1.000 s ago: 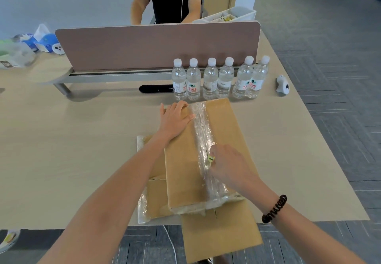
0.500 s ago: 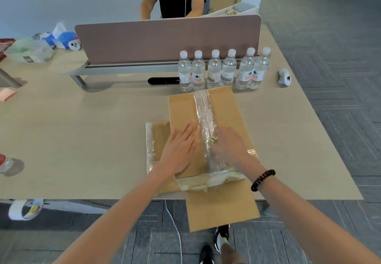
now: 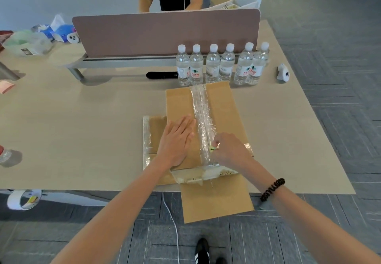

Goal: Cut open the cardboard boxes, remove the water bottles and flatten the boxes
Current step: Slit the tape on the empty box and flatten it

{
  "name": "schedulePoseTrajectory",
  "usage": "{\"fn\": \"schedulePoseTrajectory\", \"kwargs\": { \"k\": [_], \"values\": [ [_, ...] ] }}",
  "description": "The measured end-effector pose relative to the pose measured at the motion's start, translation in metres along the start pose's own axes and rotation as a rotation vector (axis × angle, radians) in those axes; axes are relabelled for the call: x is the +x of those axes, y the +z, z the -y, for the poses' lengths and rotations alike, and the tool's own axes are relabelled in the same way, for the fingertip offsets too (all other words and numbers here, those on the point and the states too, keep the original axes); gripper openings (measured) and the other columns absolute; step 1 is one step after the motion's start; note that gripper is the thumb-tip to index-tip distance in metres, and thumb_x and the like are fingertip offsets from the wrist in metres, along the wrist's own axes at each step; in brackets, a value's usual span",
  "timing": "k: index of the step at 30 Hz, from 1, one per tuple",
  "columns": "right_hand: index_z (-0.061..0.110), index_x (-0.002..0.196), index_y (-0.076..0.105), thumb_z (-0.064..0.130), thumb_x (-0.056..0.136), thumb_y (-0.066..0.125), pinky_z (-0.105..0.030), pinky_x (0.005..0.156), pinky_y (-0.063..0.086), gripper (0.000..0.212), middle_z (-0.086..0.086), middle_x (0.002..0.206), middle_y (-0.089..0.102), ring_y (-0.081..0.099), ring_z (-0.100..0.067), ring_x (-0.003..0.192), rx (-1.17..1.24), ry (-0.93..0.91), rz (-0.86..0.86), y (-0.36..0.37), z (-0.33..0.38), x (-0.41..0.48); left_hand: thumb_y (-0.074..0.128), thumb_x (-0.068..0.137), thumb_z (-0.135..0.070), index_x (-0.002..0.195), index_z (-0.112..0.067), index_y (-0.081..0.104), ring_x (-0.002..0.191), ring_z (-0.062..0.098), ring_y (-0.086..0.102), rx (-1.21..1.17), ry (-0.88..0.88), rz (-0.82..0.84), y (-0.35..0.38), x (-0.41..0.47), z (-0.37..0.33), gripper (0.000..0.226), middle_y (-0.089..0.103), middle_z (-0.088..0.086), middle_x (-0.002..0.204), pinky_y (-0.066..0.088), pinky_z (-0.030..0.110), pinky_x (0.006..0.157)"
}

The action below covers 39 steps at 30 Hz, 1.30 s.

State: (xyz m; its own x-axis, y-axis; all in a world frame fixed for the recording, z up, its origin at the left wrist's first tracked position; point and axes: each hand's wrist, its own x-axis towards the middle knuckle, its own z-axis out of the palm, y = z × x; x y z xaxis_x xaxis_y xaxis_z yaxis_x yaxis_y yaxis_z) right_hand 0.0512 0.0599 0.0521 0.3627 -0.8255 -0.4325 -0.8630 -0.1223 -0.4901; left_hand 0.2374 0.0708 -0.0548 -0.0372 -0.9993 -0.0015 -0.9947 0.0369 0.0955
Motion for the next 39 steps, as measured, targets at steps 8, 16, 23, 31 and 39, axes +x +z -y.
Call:
{"fn": "schedulePoseTrajectory", "kwargs": {
  "k": [8, 16, 23, 31, 39],
  "values": [
    [0.003, 0.115, 0.057, 0.013, 0.09, 0.05, -0.033, 0.077, 0.045, 0.028, -0.012, 0.108, 0.058, 0.052, -0.027, 0.081, -0.042, -0.075, -0.041, 0.01, -0.009, -0.026, 0.0, 0.102, -0.043, 0.157, -0.029, 0.0, 0.151, 0.008, -0.008, 0.003, -0.018, -0.008, -0.001, 0.0, -0.001, 0.057, -0.004, -0.011, 0.164, 0.0, 0.04, 0.123],
    [-0.002, 0.105, 0.059, -0.001, 0.077, 0.049, -0.031, 0.059, 0.031, 0.03, -0.011, 0.078, 0.053, 0.04, -0.025, 0.063, 0.047, -0.082, -0.112, 0.03, -0.028, -0.035, 0.006, 0.105, -0.041, 0.157, -0.029, -0.002, 0.151, 0.008, -0.008, 0.027, -0.025, 0.006, 0.0, 0.0, -0.001, 0.054, -0.006, -0.011, 0.164, -0.001, 0.04, 0.123],
    [0.01, 0.099, 0.06, -0.001, 0.079, 0.05, -0.029, 0.059, 0.04, 0.025, 0.003, 0.071, 0.054, 0.052, -0.024, 0.06, 0.227, -0.083, -0.103, 0.033, -0.047, -0.038, 0.006, 0.106, -0.04, 0.157, -0.028, -0.003, 0.151, 0.009, -0.008, 0.028, -0.027, 0.011, -0.003, -0.001, -0.002, 0.053, -0.005, -0.01, 0.164, -0.002, 0.04, 0.123],
    [0.02, 0.104, 0.06, 0.005, 0.085, 0.051, -0.028, 0.055, 0.039, 0.025, 0.0, 0.073, 0.063, 0.054, -0.021, 0.058, 0.199, -0.151, -0.21, 0.047, -0.063, -0.048, 0.012, 0.106, -0.041, 0.157, -0.021, 0.004, 0.152, 0.014, 0.003, -0.007, -0.024, -0.017, -0.009, -0.01, -0.003, 0.055, 0.003, -0.002, 0.165, 0.006, 0.04, 0.122],
    [0.02, 0.125, 0.041, 0.014, 0.094, 0.049, -0.031, 0.052, 0.031, 0.033, -0.003, 0.074, 0.062, 0.048, -0.015, 0.06, 0.041, -0.21, -0.4, 0.043, -0.077, -0.039, 0.0, 0.084, -0.08, 0.158, -0.018, 0.011, 0.152, 0.022, 0.005, 0.01, 0.154, 0.088, -0.02, -0.045, -0.011, 0.096, 0.004, 0.006, 0.165, 0.01, 0.045, 0.123]
  ]
}}
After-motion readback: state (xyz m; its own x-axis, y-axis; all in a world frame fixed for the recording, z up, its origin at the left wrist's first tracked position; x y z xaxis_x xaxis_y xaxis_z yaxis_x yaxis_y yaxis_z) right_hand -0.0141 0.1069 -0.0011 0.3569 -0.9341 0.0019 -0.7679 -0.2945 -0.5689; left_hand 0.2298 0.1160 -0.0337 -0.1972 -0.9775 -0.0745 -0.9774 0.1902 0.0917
